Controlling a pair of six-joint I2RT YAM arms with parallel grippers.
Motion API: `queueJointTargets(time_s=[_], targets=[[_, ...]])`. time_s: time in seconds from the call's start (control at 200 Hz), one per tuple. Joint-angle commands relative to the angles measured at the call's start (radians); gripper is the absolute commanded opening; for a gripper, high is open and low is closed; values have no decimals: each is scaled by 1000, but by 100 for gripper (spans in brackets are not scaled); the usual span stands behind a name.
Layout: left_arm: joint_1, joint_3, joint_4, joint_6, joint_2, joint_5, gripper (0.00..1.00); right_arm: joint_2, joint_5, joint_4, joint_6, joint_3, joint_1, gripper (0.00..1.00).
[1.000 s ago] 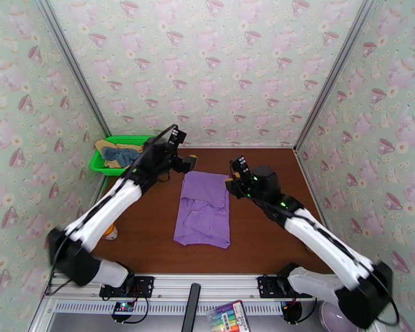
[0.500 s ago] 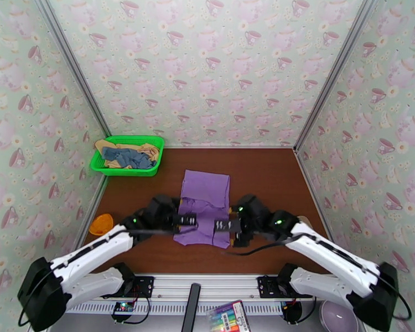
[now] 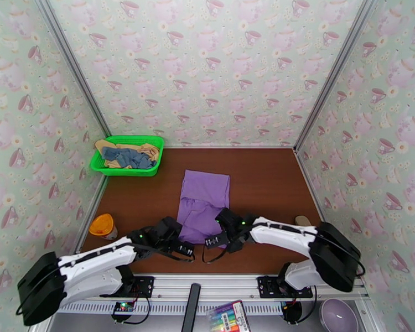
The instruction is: Fold and stack the mixed laundry pile
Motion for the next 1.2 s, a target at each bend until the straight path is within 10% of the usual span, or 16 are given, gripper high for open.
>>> queueJointTargets(time_s=[0.0, 0.386, 0.436, 0.506, 0.937, 1.197], targets=[[20, 46, 85, -13, 68, 29, 65, 31, 9, 90, 19, 6, 3, 70], [22, 164, 26, -62, 298, 53, 21, 73, -3, 146, 15, -3, -18, 41], [22, 177, 5, -63, 298, 54, 0, 83, 0, 150, 21, 1, -18, 33], [23, 187, -7, -62, 293, 44, 0, 94, 9, 147, 34, 16, -18, 0], [134, 337, -97, -72, 102, 88, 0, -170, -42, 112, 111, 128, -160, 0], [324, 641, -98, -38, 304, 199, 0, -66, -57, 184, 252, 321, -330, 0]])
